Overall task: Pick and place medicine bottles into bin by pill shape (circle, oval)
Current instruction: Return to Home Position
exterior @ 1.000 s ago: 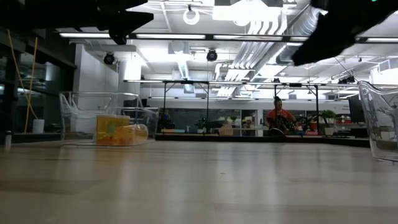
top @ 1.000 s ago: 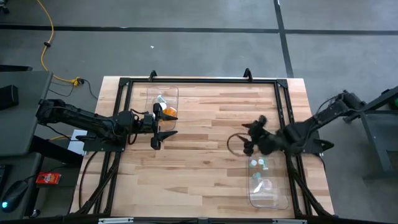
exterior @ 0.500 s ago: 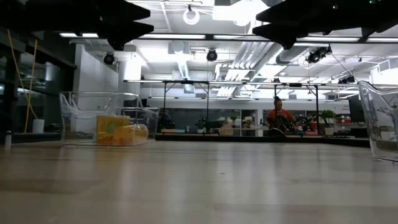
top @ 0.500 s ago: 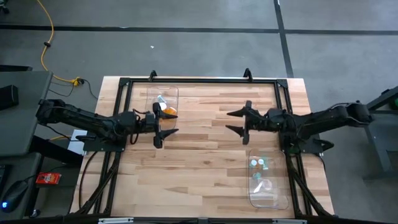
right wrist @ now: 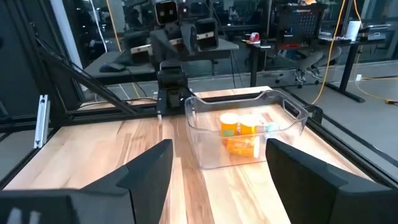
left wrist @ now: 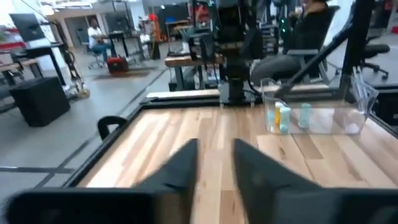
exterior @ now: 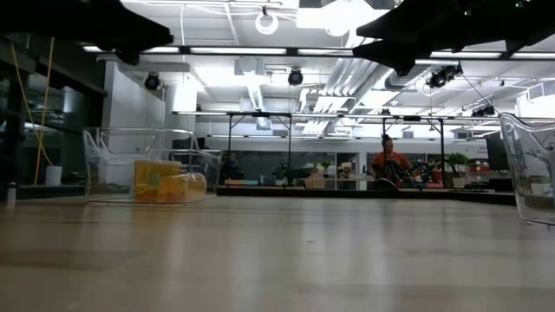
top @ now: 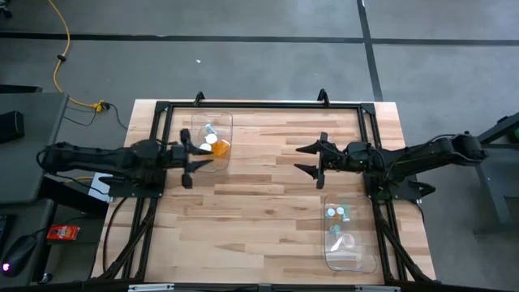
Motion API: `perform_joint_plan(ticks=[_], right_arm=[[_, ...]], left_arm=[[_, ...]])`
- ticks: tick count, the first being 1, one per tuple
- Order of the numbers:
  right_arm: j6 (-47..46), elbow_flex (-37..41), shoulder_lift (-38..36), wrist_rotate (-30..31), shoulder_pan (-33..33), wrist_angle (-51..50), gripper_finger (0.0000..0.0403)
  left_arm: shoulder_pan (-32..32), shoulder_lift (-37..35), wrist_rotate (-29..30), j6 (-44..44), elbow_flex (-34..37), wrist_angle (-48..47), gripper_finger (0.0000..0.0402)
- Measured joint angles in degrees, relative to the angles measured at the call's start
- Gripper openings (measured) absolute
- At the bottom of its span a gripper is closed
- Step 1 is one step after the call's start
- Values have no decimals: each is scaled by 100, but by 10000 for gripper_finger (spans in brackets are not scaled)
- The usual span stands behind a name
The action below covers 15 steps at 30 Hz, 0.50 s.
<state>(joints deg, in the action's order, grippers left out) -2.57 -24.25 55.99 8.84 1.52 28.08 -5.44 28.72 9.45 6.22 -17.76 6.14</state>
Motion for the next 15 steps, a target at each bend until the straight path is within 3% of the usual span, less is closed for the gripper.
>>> perform_joint_plan(ticks=[2, 4, 15], right_arm=[[0, 0, 0, 0, 0, 2, 252], [0, 0, 0, 0, 0, 2, 252], [0, 0, 0, 0, 0, 4, 252]], left_arm=[[-65, -465, 2, 0, 27, -304, 38], [-122, -898, 5, -17, 197, -320, 12], [-337, -2698, 1, -371, 1269, -659, 1]])
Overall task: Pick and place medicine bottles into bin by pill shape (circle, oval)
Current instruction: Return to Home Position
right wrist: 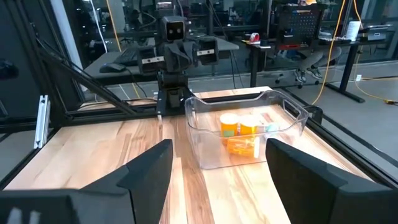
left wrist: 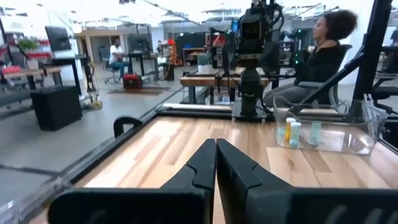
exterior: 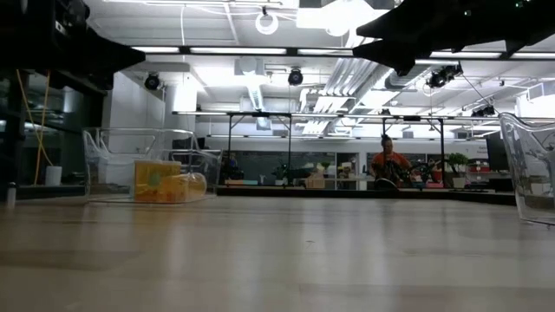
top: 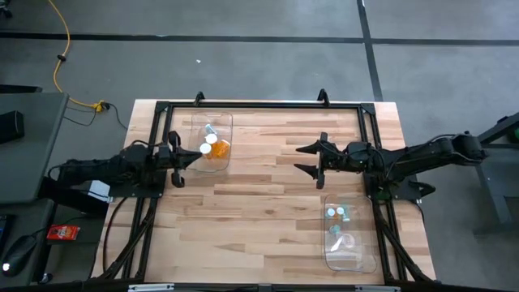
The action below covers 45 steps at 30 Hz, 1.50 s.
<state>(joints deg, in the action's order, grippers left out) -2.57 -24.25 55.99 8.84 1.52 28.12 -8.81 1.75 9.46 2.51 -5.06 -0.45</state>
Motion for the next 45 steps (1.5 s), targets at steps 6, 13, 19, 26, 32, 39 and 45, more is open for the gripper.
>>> perform_joint_plan(ticks=[6, 13, 19, 26, 32, 39, 45], right_arm=[[0, 0, 0, 0, 0, 2, 252], [-44, 0, 0, 2, 2, 2, 252], [-264, 0, 0, 16, -4, -24, 252], [-646, 0, -365, 283, -259, -784, 236], [-658, 0, -1283, 135, -753, -2167, 121], [-741, 614, -2203, -800, -1001, -2191, 23], [-919, 1667, -3198, -806, -911, -1869, 17]], left_arm=[[-7, -150, -65, -315, 134, -172, 0], [-18, -43, -73, -358, 439, 273, 0], [-18, -38, -160, -351, 442, 209, 0], [-18, -29, -16, -189, 442, 238, 0], [-18, -29, -20, -189, 442, 240, 0], [-18, -29, -21, -189, 442, 241, 0], [-18, -29, -23, -189, 442, 242, 1]])
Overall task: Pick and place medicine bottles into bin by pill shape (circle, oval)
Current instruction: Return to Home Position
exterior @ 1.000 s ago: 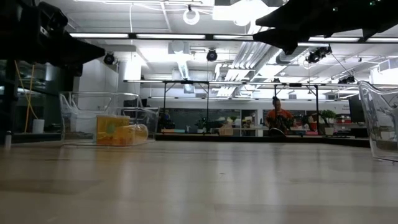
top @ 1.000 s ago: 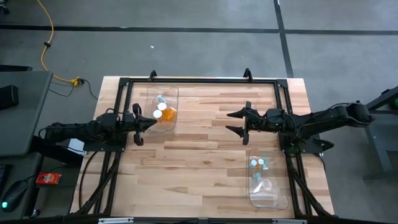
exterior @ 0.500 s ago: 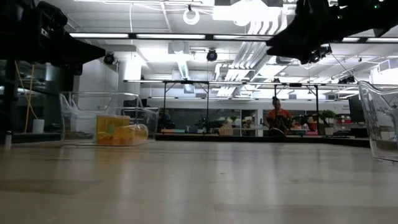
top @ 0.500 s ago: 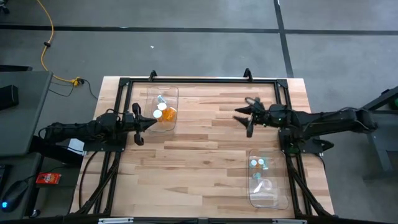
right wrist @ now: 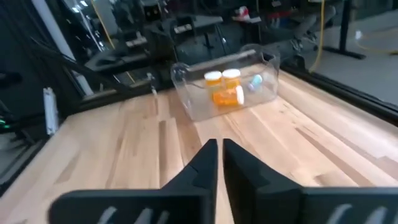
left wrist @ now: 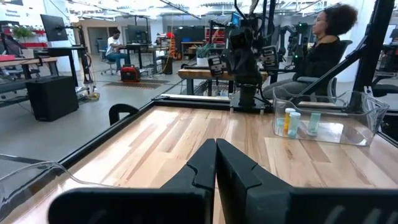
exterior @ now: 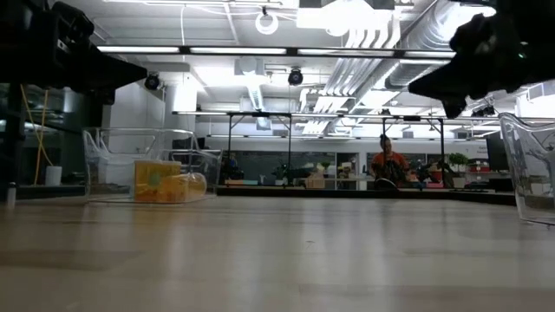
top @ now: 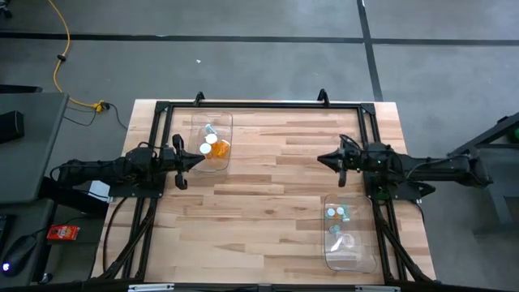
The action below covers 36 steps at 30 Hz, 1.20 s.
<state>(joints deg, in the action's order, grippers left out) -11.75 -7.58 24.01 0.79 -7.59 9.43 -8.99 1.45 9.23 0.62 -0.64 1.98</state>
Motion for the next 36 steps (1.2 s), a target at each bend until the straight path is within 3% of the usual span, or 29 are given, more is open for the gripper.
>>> perform_joint_plan(ticks=[9, 16, 26, 36], right_arm=[[-300, 701, -1727, -296, 161, -243, 2], [42, 703, -2372, -153, 631, -631, 1], [474, 703, -2364, 1, 738, -836, 0], [-184, 705, -2363, -18, 738, -843, 0]], left_arm=[[0, 0, -2, 0, -2, 0, 1], [0, 2, -4, 1, -2, 1, 1], [0, 4, 0, 1, -2, 1, 1], [0, 4, 4, 2, -2, 2, 1]])
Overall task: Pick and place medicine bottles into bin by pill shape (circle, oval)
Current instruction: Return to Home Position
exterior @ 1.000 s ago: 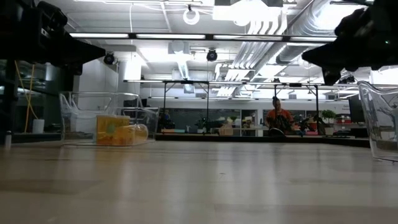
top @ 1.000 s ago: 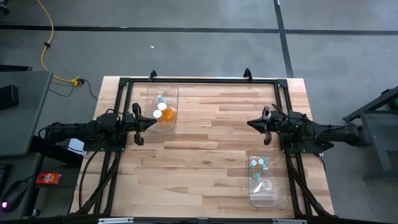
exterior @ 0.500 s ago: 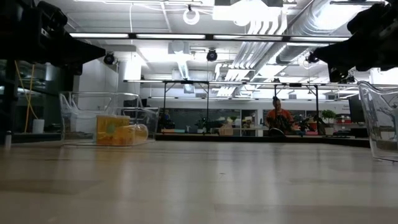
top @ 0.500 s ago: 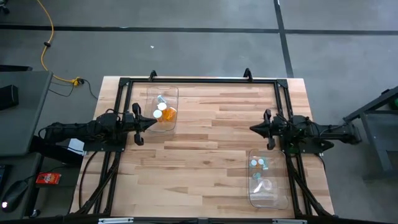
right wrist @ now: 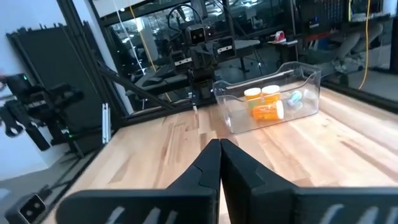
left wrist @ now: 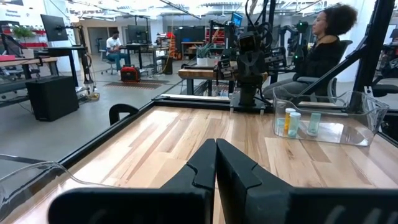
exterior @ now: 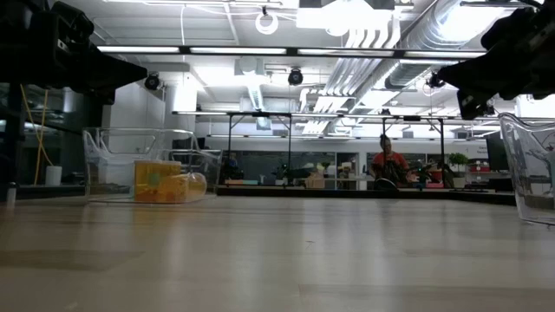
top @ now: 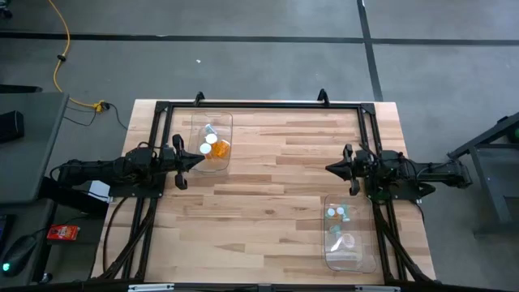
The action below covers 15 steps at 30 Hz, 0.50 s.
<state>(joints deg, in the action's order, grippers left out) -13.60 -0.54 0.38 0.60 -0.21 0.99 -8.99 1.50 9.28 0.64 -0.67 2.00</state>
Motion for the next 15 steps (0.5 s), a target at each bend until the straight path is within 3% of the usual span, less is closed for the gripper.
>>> perform_joint_plan(ticks=[15], right_arm=[[-440, 2, -37, 0, 0, 0, 0]], left_arm=[[4, -131, 2, 1, -11, 0, 1]])
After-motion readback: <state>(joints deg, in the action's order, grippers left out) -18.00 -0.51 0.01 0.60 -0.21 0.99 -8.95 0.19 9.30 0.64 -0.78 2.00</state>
